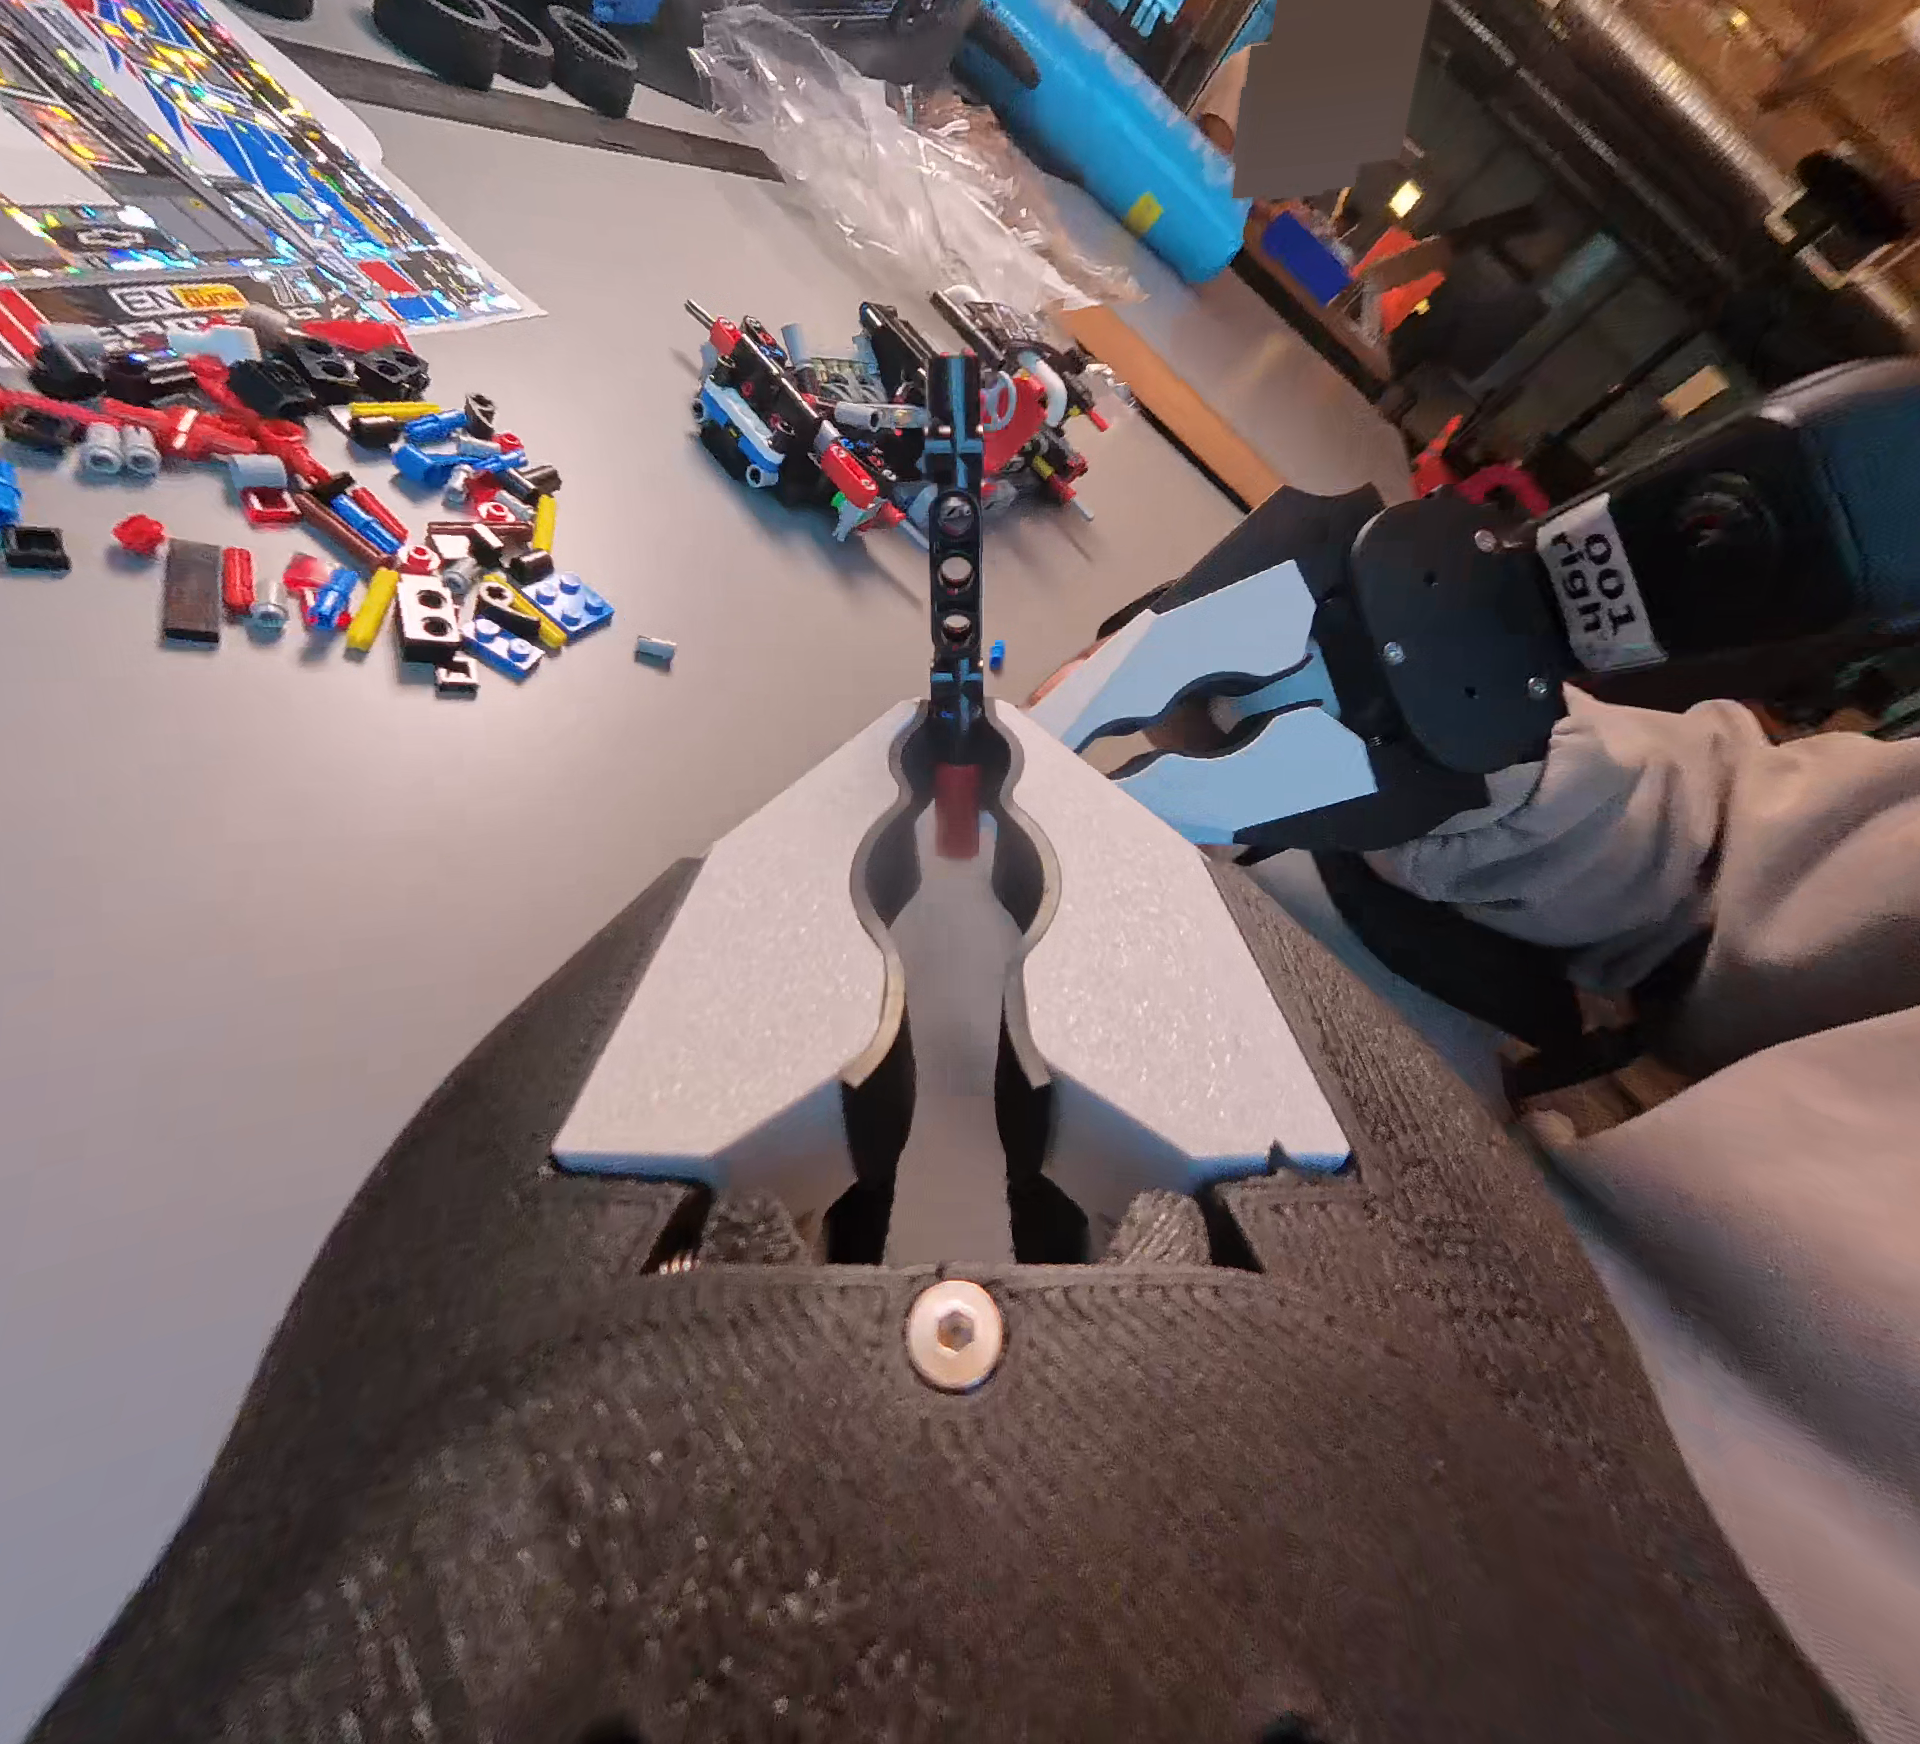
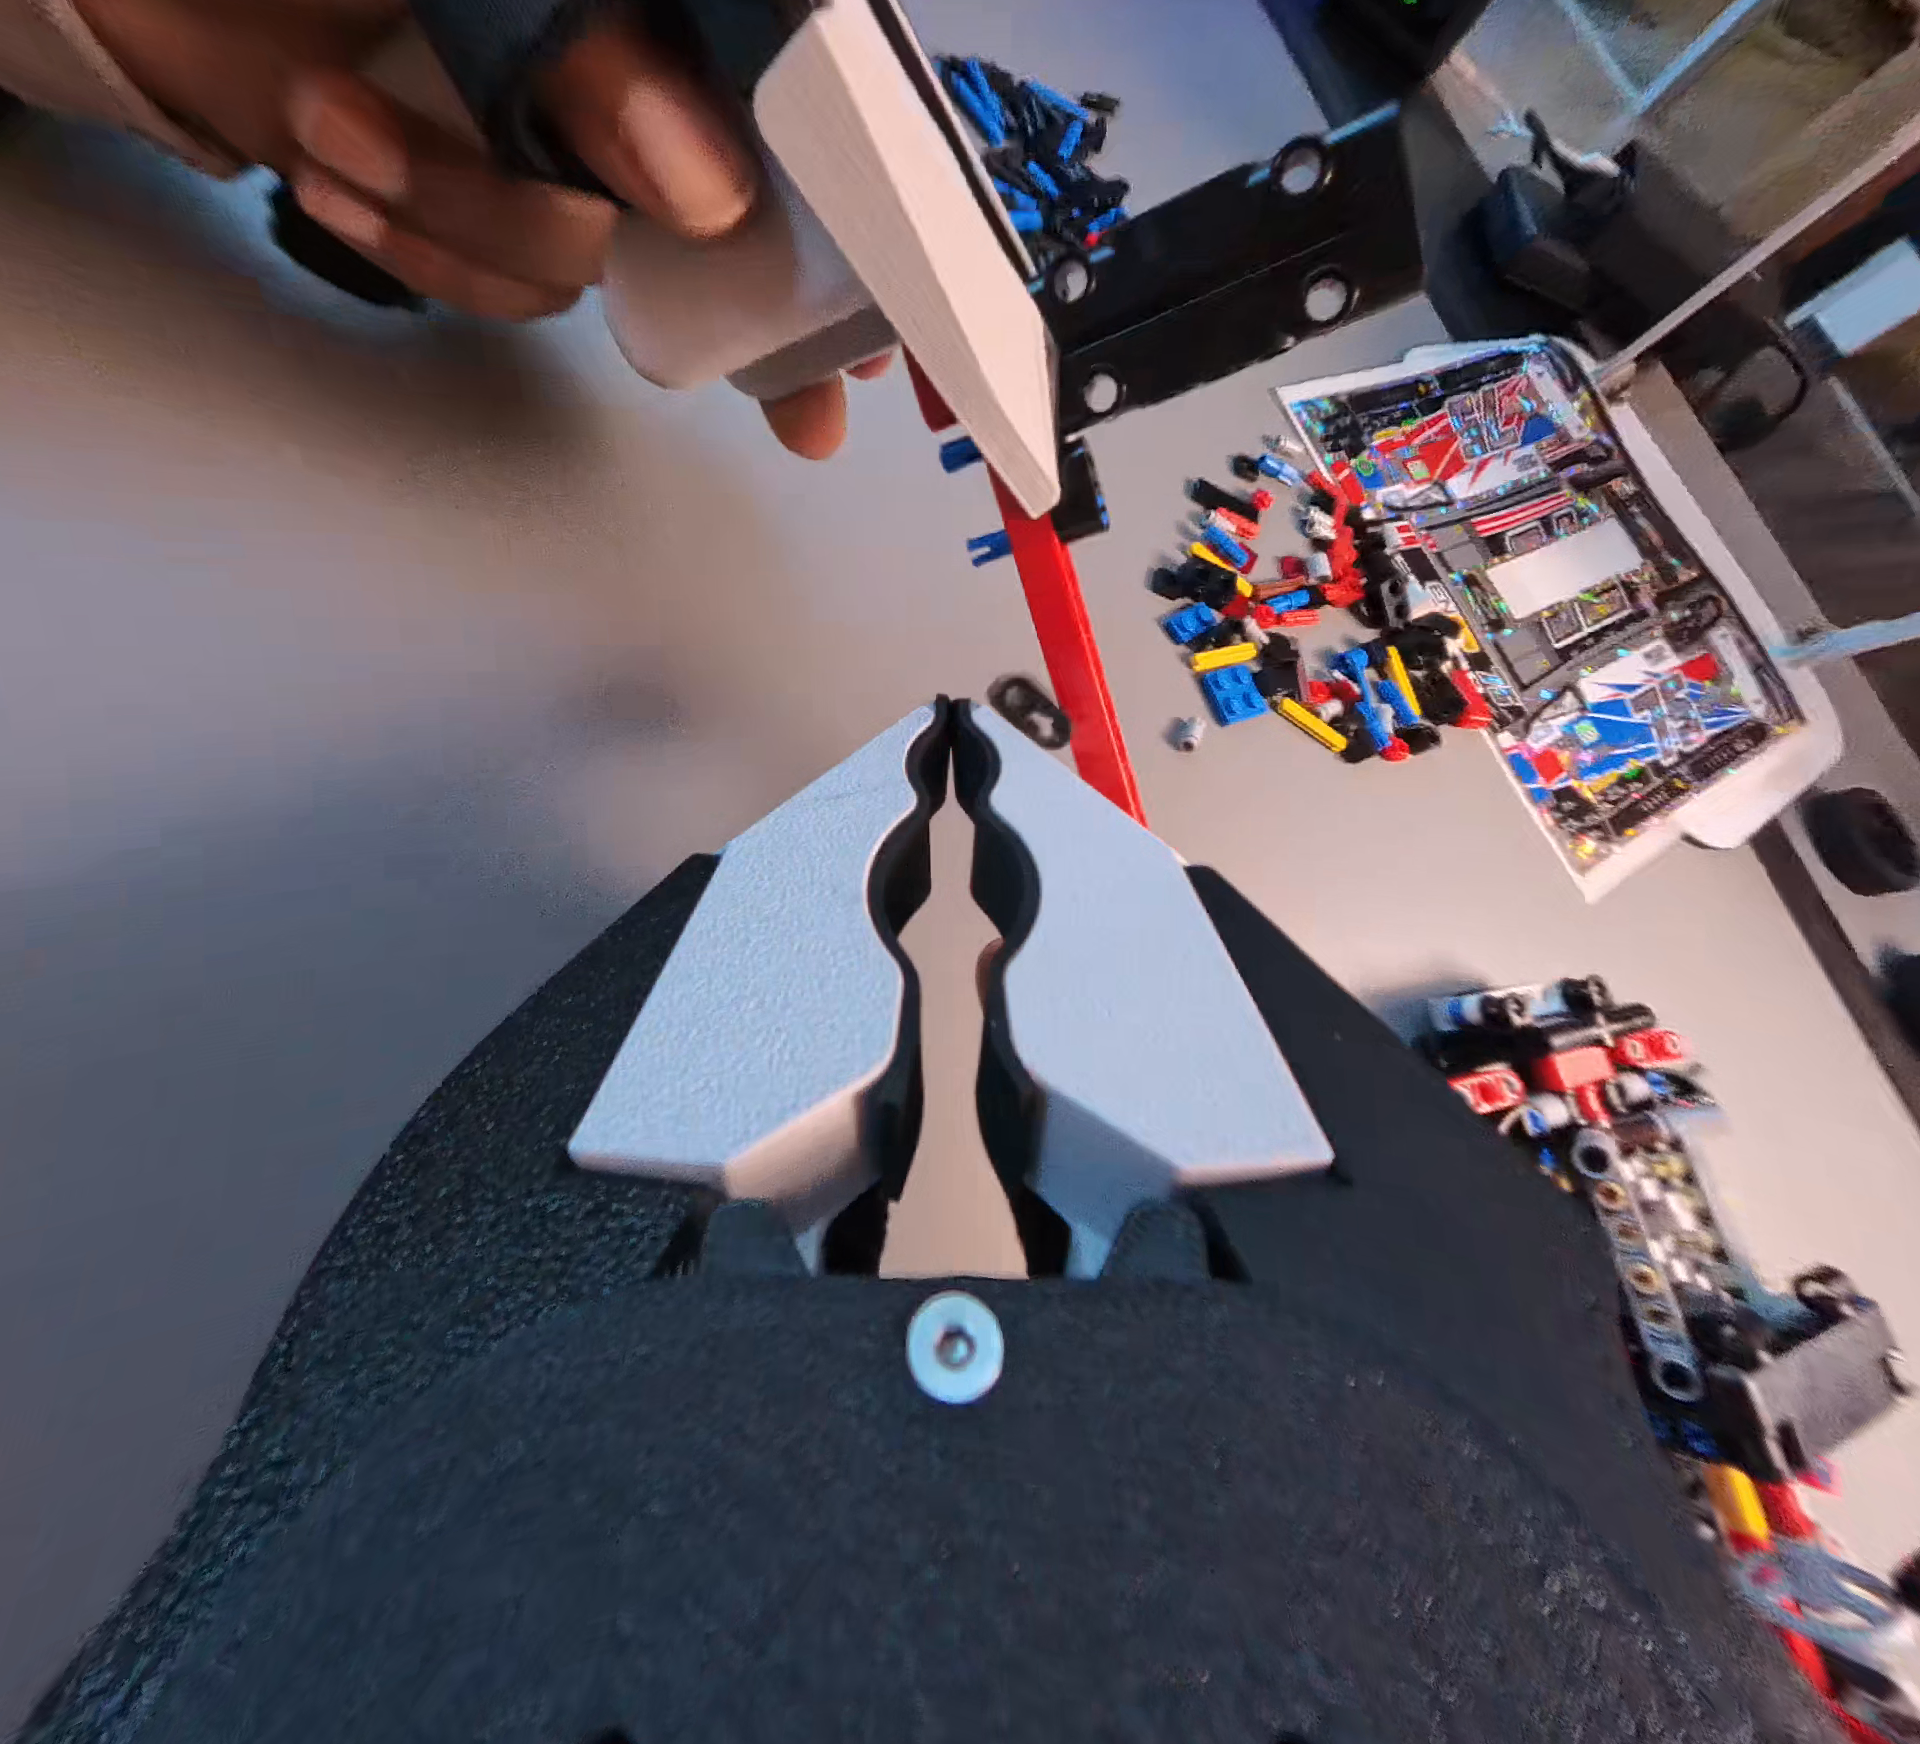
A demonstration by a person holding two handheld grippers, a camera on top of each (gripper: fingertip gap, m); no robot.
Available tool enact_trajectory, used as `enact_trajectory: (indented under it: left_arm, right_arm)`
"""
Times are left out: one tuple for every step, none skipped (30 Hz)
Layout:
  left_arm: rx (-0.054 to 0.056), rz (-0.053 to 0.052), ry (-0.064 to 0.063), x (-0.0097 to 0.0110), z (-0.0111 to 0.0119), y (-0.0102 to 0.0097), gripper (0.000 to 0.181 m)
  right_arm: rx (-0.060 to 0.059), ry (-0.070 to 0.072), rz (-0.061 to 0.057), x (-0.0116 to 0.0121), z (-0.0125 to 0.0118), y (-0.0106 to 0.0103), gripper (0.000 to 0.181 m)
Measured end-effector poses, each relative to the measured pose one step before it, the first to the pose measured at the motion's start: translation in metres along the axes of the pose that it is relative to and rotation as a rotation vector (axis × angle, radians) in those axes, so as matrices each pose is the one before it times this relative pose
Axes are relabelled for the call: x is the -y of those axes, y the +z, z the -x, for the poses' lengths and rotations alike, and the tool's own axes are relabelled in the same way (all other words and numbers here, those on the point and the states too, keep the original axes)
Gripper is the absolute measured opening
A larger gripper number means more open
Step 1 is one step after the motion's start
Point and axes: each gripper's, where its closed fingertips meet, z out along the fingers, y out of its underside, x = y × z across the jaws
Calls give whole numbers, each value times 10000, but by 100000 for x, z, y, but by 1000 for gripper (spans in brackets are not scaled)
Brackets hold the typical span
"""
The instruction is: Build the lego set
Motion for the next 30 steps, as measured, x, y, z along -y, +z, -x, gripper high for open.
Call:
enact_trajectory:
  left_arm:
    - [10, -40, 20, 90, -19, -54, 5]
    - [-38, -40, -48, 85, 37, -140, 5]
    - [56, -30, 61, 39, 181, -158, 5]
    - [5, 1, 1, -67, 131, -105, 5]
    - [2, 16, -75, -94, 163, -31, 5]
    - [35, -12, -60, -29, 187, -18, 5]
    - [24, -46, -46, 76, 149, -28, 5]
    - [85, -88, 13, 189, 201, -73, 5]
    - [158, -165, 88, 337, 301, -176, 5]
    - [116, -202, 21, 437, 304, -249, 5]
    - [128, -179, -48, 411, 395, -279, 5]
    - [179, -161, -22, 365, 508, -309, 5]
    - [137, -133, -10, 331, 458, -313, 5]
    - [125, -135, -24, 309, 432, -310, 5]
    - [133, -107, -15, 256, 429, -283, 5]
    - [122, -58, 17, 166, 399, -244, 5]
    - [113, -59, 27, 113, 355, -206, 5]
    - [102, -78, -14, 136, 323, -181, 5]
    - [42, -59, -56, 83, 206, -133, 6]
    - [5, -26, -56, 40, 120, -97, 6]
    - [29, -21, -21, 42, 123, -61, 5]
    - [35, 6, 17, -5, 101, -55, 6]
    - [35, 30, 38, -23, 74, -45, 6]
    - [26, 24, 39, -22, 51, -42, 5]
    - [-3, 7, 25, 4, -5, -54, 5]
    - [-17, 7, 3, 17, -25, -43, 5]
    - [-25, 8, -2, 28, -23, -34, 5]
    - [-32, 22, 2, 14, -31, -9, 6]
    - [-19, 23, 5, 3, -3, -22, 6]
    - [-12, 7, -2, 24, 4, -25, 6]
  right_arm:
    - [403, 499, -323, 467, 190, -448, 0]
    - [305, 510, -137, 420, -204, -503, 0]
    - [9, 140, -153, 384, -490, -477, 0]
    - [-69, -23, -100, 210, -408, -367, 0]
    - [1, 13, 30, -68, -168, -198, 0]
    - [30, 2, 71, -227, -19, -74, 0]
    - [-18, -20, 65, -295, -5, -1, 0]
    - [22, -11, 94, -356, 90, 87, 0]
    - [52, 17, 138, -395, 119, 141, 0]
    - [74, -9, 96, -267, 156, 152, 0]
    - [110, -43, 61, -127, 219, 201, 1]
    - [148, -36, 160, -172, 259, 287, 5]
    - [154, -54, 198, -170, 218, 409, 8]
    - [204, -117, 141, -70, 247, 490, 11]
    - [238, -98, 221, -100, 248, 537, 13]
    - [300, -108, 244, 1, 326, 521, 16]
    - [299, -109, 190, 146, 325, 496, 18]
    - [257, -46, 186, 185, 213, 488, 21]
    - [205, -7, 197, 163, 52, 506, 21]
    - [148, -54, 127, 225, -62, 481, 21]
    - [124, 7, 215, 117, -97, 465, 21]
    - [31, 140, 276, 44, -220, 434, 21]
    - [123, 236, 259, 71, -33, 375, 22]
    - [225, 247, 185, 181, 228, 303, 22]
    - [80, 152, 73, 274, 128, 251, 22]
    - [-46, 37, 208, 2, -14, 255, 22]
    - [-84, 2, 304, -196, -123, 249, 22]
    - [-2, 4, 134, -7, -66, 158, 21]
    - [116, 38, 81, 50, 17, 53, 18]
    - [94, -22, 109, -14, -81, 26, 17]
